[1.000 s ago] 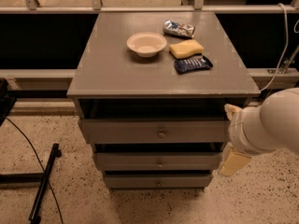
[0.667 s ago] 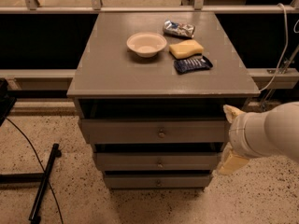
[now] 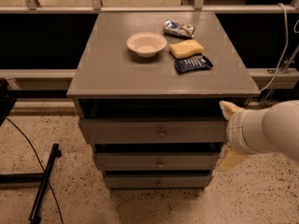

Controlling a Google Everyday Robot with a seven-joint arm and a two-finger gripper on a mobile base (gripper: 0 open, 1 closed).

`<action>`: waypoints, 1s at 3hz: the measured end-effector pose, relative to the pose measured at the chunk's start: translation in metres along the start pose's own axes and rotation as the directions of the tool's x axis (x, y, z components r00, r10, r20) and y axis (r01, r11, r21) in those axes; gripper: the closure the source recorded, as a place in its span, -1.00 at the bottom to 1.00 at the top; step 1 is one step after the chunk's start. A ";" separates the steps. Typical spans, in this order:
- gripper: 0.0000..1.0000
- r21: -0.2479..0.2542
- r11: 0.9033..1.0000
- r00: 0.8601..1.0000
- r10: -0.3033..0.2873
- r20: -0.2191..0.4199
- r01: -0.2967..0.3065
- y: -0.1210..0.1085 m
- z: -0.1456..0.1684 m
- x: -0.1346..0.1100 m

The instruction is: Open top drawer

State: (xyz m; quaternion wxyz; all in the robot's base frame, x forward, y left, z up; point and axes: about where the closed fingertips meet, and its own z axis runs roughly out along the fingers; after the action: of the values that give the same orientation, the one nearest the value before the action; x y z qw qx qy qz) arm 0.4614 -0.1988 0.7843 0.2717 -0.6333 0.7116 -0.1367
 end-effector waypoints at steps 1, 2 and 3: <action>-1.00 0.020 0.996 0.996 -0.087 -0.024 0.088 -0.001 0.022 -0.001; -1.00 0.006 0.994 0.994 -0.112 -0.002 0.112 -0.001 0.025 -0.002; -1.00 0.007 0.986 0.986 -0.164 0.002 0.164 -0.001 0.024 -0.004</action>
Offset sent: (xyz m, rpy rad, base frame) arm 0.0102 0.0059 -0.0158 -0.0417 -0.0164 0.0405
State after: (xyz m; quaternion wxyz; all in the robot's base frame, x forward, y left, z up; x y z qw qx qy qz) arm 0.4762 -0.1911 0.7659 0.2628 -0.6889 0.6562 -0.1602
